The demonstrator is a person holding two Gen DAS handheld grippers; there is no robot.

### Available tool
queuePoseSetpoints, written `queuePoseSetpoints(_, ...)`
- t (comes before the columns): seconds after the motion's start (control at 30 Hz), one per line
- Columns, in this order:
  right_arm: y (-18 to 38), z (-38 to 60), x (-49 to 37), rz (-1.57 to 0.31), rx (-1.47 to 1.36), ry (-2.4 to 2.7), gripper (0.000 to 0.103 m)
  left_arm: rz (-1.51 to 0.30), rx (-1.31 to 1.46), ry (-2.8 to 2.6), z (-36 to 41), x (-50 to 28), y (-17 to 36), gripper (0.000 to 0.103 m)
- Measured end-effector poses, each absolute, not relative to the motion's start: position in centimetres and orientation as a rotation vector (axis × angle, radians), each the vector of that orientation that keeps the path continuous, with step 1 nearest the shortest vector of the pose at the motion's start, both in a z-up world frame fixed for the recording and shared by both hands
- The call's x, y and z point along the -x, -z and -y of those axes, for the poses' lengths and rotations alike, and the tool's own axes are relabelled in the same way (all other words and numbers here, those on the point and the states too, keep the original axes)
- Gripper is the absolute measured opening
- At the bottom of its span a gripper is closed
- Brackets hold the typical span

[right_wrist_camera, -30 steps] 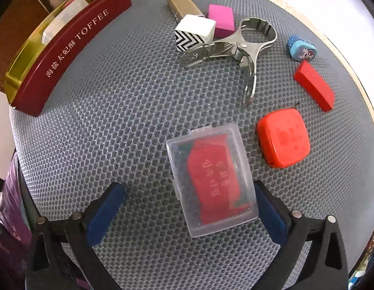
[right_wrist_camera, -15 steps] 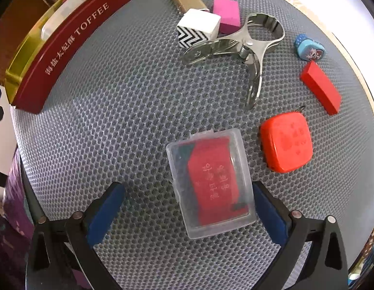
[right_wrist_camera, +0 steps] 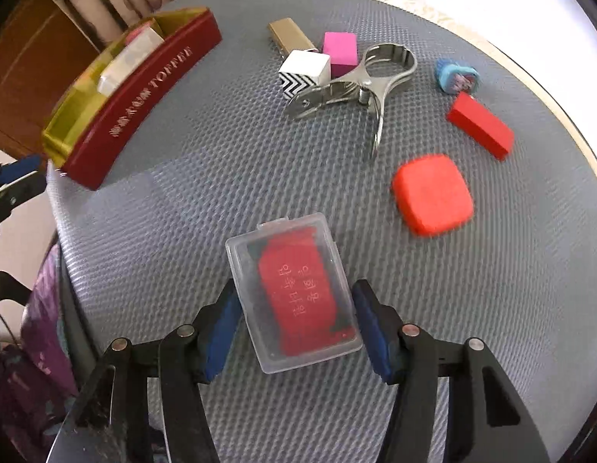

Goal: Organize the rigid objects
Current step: 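Grasp the clear plastic box with red contents using the right tool, then grasp the red rounded block with the left tool while the right tool holds the clear box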

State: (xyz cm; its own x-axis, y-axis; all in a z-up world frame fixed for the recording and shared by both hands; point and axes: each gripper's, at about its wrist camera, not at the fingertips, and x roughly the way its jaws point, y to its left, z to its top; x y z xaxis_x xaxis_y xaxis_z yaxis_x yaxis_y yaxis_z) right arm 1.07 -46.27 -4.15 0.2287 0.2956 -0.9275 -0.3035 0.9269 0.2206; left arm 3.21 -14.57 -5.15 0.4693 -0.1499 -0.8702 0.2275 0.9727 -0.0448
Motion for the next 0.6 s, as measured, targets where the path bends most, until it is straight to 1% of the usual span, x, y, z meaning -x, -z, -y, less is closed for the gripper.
queuePoseSetpoints(0.13,3.1,51.6,2.5,-1.196,-0.199,-0.315,0.056,-1.013,-0.124,0.344,17.4,-3.2,3.5,0.069)
queuePoseSetpoints(0.2,3.8,54.1,5.0,-1.155,-0.266,-0.232,0.056,-0.991,-0.122,0.484,20.1,-3.6,2.3,0.069)
queuePoseSetpoints(0.3,4.6,56.6,9.9,-1.091,-0.302,-0.109,0.056,-0.978,-0.151,0.684,24.3,-4.4,1.4,0.069)
queuePoseSetpoints(0.37,5.2,57.9,11.6,-1.068,-0.330,-0.052,0.056,-0.961,-0.241,0.774,28.7,-5.3,1.3,0.069)
queuePoseSetpoints(0.43,7.3,59.4,11.4,-1.044,-0.342,-0.026,0.056,-0.933,-0.321,0.814,32.2,-6.2,1.5,0.069)
queuePoseSetpoints(0.53,7.6,60.2,13.0,-1.017,-0.339,0.003,0.056,-0.921,-0.427,0.885,36.6,-7.0,2.4,0.069)
queuePoseSetpoints(0.6,7.9,59.3,13.1,-1.001,-0.333,0.007,0.056,-0.877,-0.522,0.895,39.8,-7.0,3.2,0.069)
